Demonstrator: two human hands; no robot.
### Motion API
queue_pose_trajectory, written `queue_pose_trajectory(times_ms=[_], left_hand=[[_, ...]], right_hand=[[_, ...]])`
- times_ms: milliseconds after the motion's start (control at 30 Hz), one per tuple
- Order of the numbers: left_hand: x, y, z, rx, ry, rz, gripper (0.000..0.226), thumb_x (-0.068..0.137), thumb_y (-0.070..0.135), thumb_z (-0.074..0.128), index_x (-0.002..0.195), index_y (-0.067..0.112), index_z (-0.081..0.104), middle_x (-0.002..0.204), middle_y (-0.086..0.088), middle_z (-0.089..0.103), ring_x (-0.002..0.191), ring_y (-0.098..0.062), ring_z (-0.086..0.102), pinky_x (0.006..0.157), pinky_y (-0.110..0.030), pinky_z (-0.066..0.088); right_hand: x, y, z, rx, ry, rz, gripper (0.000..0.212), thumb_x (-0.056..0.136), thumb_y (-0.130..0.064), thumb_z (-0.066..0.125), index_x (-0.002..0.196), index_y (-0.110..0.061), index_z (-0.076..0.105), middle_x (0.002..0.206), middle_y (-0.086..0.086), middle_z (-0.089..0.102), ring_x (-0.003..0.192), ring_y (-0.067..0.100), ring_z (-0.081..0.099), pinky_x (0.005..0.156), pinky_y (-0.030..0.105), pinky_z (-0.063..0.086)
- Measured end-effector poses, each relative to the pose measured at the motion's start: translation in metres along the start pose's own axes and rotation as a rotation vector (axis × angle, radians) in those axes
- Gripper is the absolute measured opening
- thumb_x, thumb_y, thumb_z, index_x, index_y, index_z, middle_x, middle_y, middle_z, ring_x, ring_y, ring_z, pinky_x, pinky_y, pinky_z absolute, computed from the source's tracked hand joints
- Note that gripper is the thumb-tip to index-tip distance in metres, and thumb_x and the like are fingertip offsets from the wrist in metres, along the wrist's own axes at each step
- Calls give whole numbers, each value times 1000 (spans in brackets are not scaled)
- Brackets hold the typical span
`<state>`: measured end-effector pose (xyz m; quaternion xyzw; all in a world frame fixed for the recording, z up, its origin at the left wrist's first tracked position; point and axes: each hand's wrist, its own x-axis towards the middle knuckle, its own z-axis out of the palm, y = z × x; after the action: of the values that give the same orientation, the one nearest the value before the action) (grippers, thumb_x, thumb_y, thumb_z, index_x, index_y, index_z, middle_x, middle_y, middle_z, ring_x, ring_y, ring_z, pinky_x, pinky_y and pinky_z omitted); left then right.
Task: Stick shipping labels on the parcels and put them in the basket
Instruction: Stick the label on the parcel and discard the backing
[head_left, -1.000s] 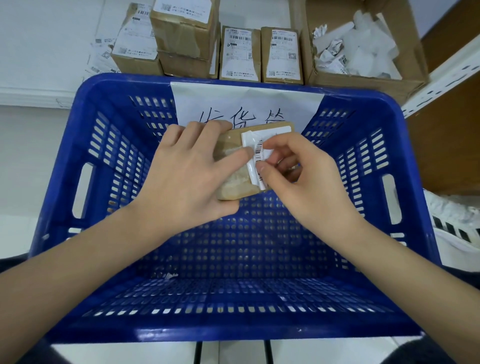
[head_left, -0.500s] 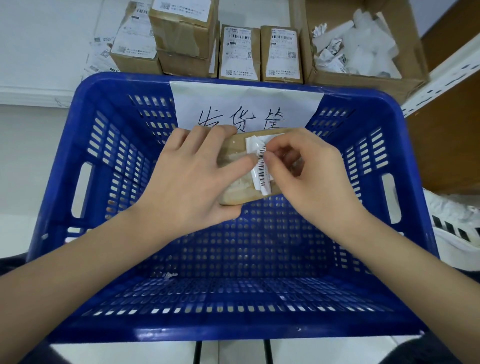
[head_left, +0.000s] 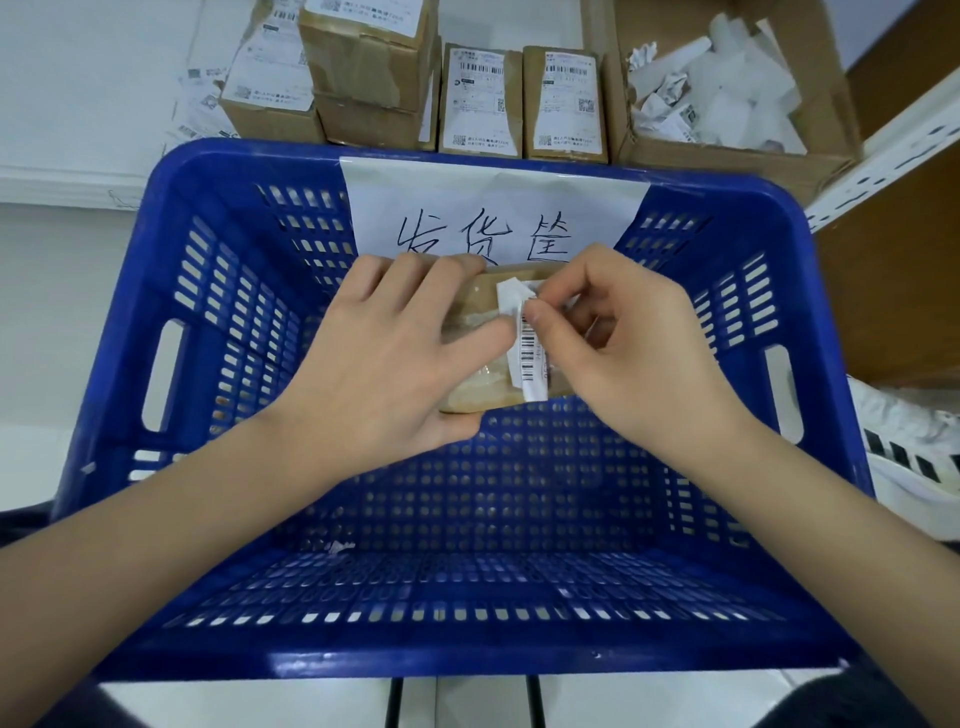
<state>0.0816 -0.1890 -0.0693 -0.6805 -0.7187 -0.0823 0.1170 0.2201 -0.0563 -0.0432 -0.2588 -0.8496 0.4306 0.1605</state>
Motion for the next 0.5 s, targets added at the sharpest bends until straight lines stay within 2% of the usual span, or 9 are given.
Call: queue_pose_trajectory(times_ms=[100, 167, 233, 300, 400, 500], left_hand=[[1, 0, -1, -9, -4, 6, 50, 70, 49, 60, 107, 19, 47, 122, -21, 56, 98, -35, 49, 77, -45, 34], [1, 1, -1, -9, -1, 11, 52, 68, 49, 64, 107, 19, 47, 122, -21, 55, 98, -35, 50, 77, -44, 34], [1, 1, -1, -10, 6, 11, 56, 65, 47, 70, 108, 19, 48, 122, -22, 56, 97, -36, 51, 77, -44, 35], [1, 1, -1, -15, 14, 11, 58, 65, 47, 72, 110, 19, 48, 122, -22, 56, 97, -36, 51, 77, -44, 36], [1, 2, -1, -19, 20, 12, 66, 61, 46, 78, 113, 19, 47, 121, -22, 57, 97, -36, 53, 77, -45, 36], [1, 2, -2, -21, 20, -5, 67, 63, 48, 77, 114, 16, 45, 121, -22, 58, 95, -37, 56, 76, -44, 36]], right_hand=[[1, -2, 0, 141, 14, 69, 16, 86, -9, 68, 82, -18, 55, 70, -7, 60, 58, 20, 54, 55, 29, 47], [1, -3, -2, 193, 21, 73, 22, 85, -5, 68, 81, -19, 52, 72, -4, 60, 56, 24, 49, 54, 30, 45], [2, -5, -4, 215, 25, 65, 24, 85, -1, 66, 79, -17, 49, 72, 12, 60, 54, 24, 43, 52, 34, 42], [3, -6, -6, 234, 40, 60, 27, 85, 1, 65, 77, -17, 47, 75, 20, 59, 54, 24, 42, 52, 37, 41], [3, -5, -6, 219, 56, 76, 29, 85, 0, 66, 77, -18, 46, 76, 18, 61, 55, 28, 45, 51, 32, 42], [4, -7, -7, 234, 5, 165, 22, 86, -9, 68, 86, -19, 49, 74, 9, 68, 50, 11, 49, 49, 18, 41]])
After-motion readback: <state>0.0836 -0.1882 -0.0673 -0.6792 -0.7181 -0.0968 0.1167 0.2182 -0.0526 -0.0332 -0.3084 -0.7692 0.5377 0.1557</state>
